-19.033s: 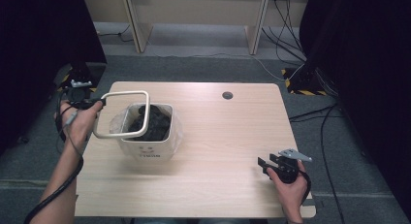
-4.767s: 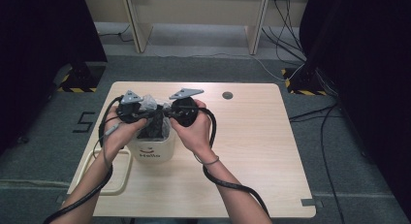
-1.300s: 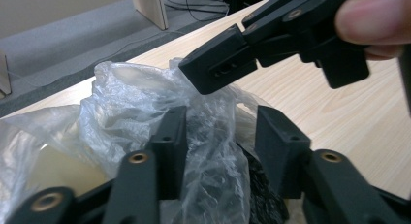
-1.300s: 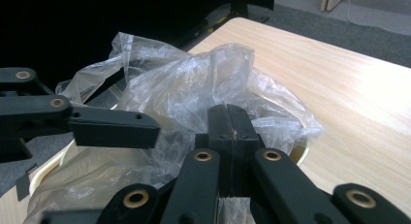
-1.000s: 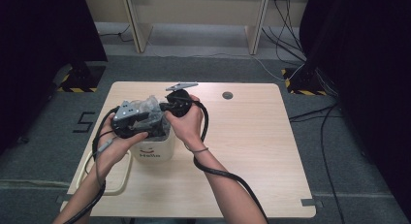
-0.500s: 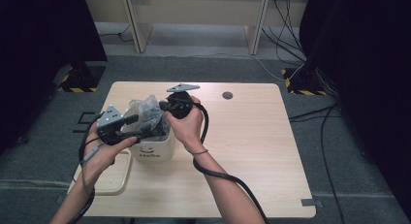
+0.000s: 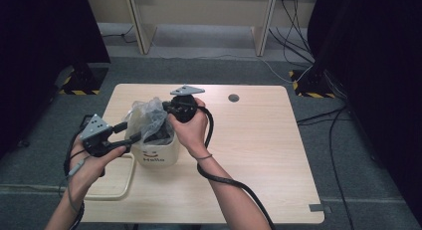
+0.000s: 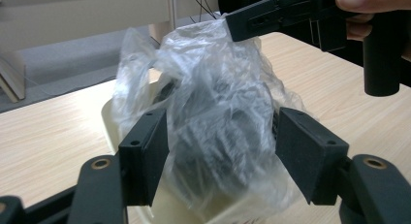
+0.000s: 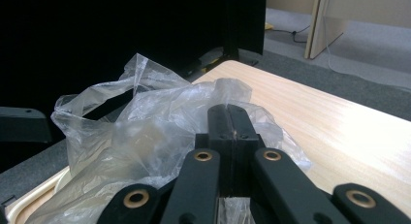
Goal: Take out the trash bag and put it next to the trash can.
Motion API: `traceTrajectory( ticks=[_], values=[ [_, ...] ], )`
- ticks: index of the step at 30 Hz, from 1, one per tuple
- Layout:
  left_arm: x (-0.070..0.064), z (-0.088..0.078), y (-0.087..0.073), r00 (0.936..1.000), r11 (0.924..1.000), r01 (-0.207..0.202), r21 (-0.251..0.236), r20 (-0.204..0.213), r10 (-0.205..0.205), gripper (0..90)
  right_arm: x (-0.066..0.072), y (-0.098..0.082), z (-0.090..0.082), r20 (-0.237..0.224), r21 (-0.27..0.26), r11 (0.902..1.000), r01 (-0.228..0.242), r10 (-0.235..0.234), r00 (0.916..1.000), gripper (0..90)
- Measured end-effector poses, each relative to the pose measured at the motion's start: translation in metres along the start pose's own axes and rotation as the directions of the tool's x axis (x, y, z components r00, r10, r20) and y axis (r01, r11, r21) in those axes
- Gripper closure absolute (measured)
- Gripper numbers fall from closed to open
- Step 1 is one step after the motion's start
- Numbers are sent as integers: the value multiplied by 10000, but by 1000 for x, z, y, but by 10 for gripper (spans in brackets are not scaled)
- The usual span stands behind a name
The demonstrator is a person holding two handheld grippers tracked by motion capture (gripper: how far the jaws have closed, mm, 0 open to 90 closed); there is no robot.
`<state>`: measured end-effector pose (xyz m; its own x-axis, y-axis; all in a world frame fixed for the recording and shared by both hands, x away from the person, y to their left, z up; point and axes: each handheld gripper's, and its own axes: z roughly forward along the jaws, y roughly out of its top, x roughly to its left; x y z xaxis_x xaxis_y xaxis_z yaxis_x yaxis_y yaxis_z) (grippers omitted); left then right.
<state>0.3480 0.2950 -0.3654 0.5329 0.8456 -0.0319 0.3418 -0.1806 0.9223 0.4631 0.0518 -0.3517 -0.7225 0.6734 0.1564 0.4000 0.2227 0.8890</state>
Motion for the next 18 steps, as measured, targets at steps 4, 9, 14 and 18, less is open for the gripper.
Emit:
traceTrajectory(
  ticks=[4, 9, 14, 18],
  values=[
    [4, -9, -6, 9998, 10000, 65, -42, -172, -66, 355, 1, 0, 0, 7, -137, 9999, 62, -62, 10000, 900],
    [10, -17, -14, 9992, 9999, 148, 31, -380, -147, 349, 2, 1, -1, 22, -295, 9995, 142, -141, 9999, 900],
    [15, -22, -22, 9983, 9997, 247, 89, -537, -242, 344, 3, 1, -2, 42, -410, 9990, 193, -191, 9998, 900],
    [19, -25, -27, 9977, 9995, 279, 113, -627, -271, 339, 4, 2, -2, 44, -488, 9986, 220, -218, 9998, 900]
  ],
)
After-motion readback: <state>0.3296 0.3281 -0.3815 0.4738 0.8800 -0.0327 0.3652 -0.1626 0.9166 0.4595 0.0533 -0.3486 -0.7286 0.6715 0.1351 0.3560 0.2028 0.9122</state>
